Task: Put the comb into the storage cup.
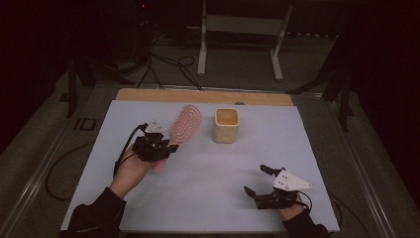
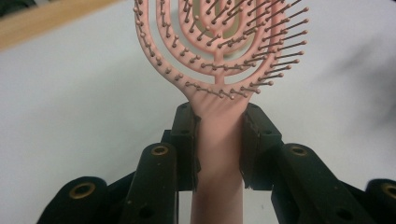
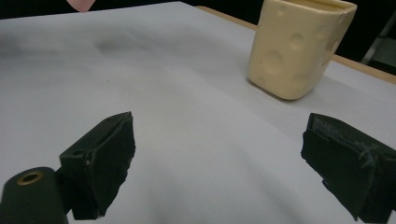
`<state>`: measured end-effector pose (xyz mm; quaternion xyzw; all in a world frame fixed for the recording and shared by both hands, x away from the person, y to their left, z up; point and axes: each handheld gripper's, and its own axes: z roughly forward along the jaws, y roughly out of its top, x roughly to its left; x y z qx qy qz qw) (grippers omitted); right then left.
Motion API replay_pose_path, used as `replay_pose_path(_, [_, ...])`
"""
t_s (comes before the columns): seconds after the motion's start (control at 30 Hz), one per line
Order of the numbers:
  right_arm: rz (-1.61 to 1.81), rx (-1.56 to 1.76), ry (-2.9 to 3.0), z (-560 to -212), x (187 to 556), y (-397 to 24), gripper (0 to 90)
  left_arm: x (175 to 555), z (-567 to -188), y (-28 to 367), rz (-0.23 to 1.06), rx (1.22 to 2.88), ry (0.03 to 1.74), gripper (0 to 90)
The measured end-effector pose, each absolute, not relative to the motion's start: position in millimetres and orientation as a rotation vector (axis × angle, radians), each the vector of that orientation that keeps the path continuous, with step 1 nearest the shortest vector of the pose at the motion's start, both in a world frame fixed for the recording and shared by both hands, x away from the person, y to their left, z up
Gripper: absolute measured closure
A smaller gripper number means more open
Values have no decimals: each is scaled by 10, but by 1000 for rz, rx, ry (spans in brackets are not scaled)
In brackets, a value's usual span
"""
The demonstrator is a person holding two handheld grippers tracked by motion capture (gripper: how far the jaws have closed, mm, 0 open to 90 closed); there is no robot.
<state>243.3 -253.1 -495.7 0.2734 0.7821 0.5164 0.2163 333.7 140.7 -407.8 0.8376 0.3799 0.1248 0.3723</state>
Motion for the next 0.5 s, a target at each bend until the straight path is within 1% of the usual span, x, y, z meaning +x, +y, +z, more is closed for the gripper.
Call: replay_pose_path(0.5, [1430, 751, 2166, -4955, 2430, -2545, 94, 3546, -3935, 1144, 327, 2031, 889, 701])
